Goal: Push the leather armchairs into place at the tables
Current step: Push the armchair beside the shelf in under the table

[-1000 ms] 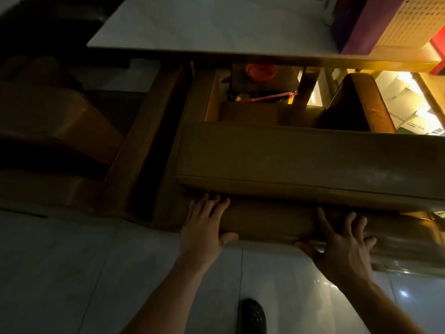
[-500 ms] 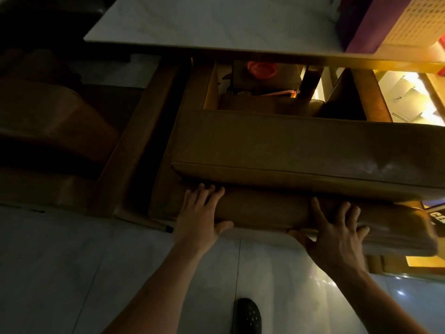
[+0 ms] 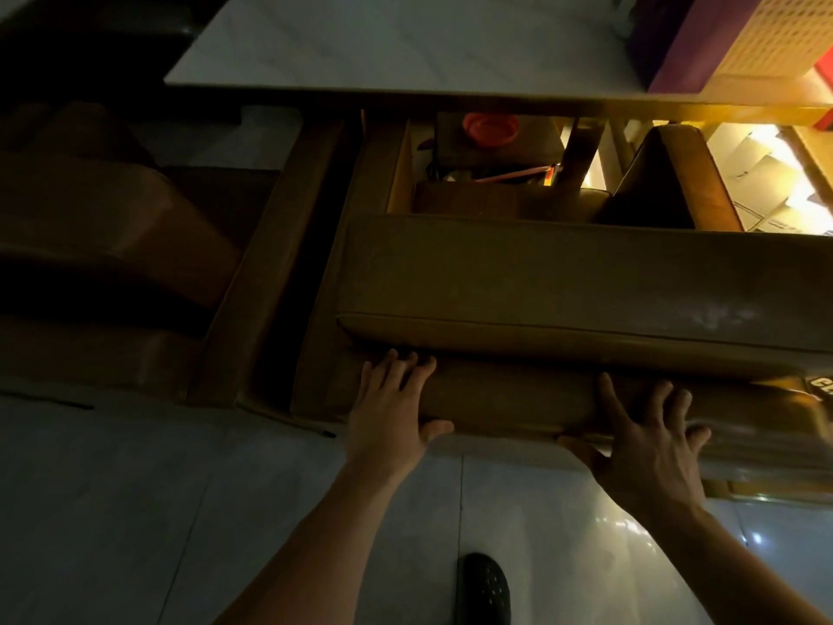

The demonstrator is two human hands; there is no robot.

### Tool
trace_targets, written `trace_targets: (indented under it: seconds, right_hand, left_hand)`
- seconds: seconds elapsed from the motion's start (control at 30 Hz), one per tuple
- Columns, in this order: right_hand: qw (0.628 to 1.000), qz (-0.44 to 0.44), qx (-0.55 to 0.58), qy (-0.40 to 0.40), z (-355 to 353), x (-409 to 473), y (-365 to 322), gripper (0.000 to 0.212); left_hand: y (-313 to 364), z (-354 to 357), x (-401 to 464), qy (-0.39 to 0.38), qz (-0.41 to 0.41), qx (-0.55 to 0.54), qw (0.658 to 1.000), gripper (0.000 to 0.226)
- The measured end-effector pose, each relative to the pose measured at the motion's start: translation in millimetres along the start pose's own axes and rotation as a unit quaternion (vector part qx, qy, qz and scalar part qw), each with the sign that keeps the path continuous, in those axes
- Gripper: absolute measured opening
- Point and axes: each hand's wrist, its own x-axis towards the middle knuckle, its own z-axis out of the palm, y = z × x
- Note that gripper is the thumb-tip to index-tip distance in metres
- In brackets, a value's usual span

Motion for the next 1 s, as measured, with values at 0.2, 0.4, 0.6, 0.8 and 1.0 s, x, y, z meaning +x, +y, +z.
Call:
trace_targets:
  seconds: [0.2, 0.4, 0.6, 0.8, 1.0]
  right_hand:
    - [1.000, 0.001, 0.008, -0.002, 1.9, 3.2, -0.2, 0.105]
    - [1.000, 0.004, 0.000, -0.004, -3.5, 10.1, -0.5, 0.107]
    - [1.000, 0.004, -0.018, -0.014, -9.5, 14.0, -0.4, 0.104]
    - [1.000, 0.003, -0.014, -0.007, -6.9, 12.2, -1.2, 0.105]
    - [1.000, 0.014, -0.019, -0.005, -6.9, 11.5, -1.8, 0.105]
  left_hand:
    - [0.5, -0.3, 1.6, 0.017, 0.005, 0.007, 1.000, 0.086]
    - [5.3, -2.7, 8.6, 0.006, 0.003, 0.008, 1.000, 0.086]
    - [9.2, -4.9, 17.1, -0.010, -0.005, 0.007, 1.000, 0.086]
    - [7.7, -3.0, 17.2, -0.013, -0.011, -0.009, 1.000, 0.086]
    - [5.8, -3.9, 18.2, -0.014, -0.011, -0.019, 1.000, 0.085]
